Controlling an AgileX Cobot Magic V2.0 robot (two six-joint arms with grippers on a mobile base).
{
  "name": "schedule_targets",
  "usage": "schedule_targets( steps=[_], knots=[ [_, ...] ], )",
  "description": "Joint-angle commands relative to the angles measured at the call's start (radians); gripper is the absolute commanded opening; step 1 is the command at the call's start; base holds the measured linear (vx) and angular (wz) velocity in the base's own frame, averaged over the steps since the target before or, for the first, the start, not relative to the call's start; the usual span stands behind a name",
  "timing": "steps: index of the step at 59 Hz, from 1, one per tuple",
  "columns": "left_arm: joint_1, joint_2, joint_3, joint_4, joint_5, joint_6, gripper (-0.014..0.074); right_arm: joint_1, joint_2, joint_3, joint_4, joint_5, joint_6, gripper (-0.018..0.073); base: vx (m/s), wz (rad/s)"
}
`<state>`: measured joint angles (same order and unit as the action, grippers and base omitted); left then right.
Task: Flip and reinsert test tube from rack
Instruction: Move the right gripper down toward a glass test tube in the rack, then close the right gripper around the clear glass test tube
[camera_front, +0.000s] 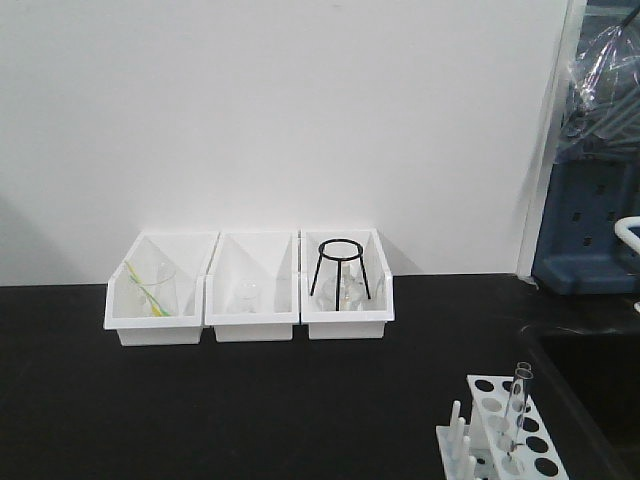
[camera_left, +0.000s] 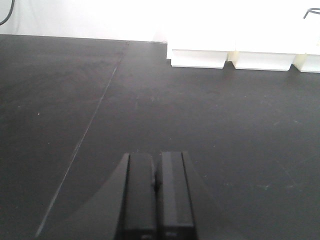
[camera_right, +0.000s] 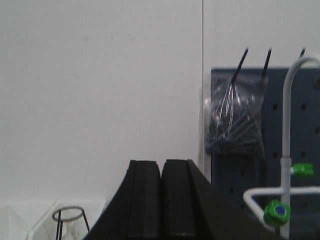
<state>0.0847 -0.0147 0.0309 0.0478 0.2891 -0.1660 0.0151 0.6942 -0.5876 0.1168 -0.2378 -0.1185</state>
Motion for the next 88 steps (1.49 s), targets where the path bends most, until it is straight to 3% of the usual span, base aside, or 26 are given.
schedule_targets(
  steps=[1, 12, 19, 35, 44, 55, 68, 74, 88],
  knots=[
    [-0.005, -0.012, 0.001, -0.004, -0.087, 0.0, -0.0006, -0.006, 0.144, -0.074, 0.003, -0.076, -0.014, -0.0008, 0.0, 0.0],
    [-0.005, -0.012, 0.001, -0.004, -0.087, 0.0, -0.0006, -0.006, 0.267, -0.088, 0.003, -0.124, -0.014, 0.0018, 0.0, 0.0],
    [-0.005, -0.012, 0.001, -0.004, -0.087, 0.0, -0.0006, -0.006, 0.281, -0.088, 0.003, -0.114, -0.014, 0.0094, 0.0, 0.0],
    [-0.005, -0.012, 0.001, -0.004, -0.087, 0.0, -0.0006, -0.006, 0.282, -0.088, 0.004, -0.115, -0.015, 0.0492, 0.0, 0.0],
    [-0.005, -0.012, 0.001, -0.004, -0.087, 0.0, -0.0006, -0.005, 0.281, -0.088, 0.007, -0.11, 0.003, 0.0638, 0.0, 0.0],
    [-0.005, -0.012, 0.001, -0.004, -0.087, 0.0, -0.0006, -0.002, 0.342, -0.015, -0.036, -0.236, 0.095, 0.0633, 0.0, 0.0],
    [-0.005, -0.012, 0.001, -0.004, -0.087, 0.0, -0.0006, -0.002, 0.545, 0.228, -0.37, -0.628, 0.343, 0.0554, 0.0, 0.0],
    [-0.005, -0.012, 0.001, -0.004, -0.087, 0.0, -0.0006, -0.002, 0.675, 0.242, -0.473, -0.76, 0.358, 0.0522, 0.0, 0.0],
    [-0.005, -0.012, 0.001, -0.004, -0.087, 0.0, -0.0006, -0.002, 0.891, 0.176, -0.472, -0.907, 0.341, 0.0501, 0.0, 0.0]
  ],
)
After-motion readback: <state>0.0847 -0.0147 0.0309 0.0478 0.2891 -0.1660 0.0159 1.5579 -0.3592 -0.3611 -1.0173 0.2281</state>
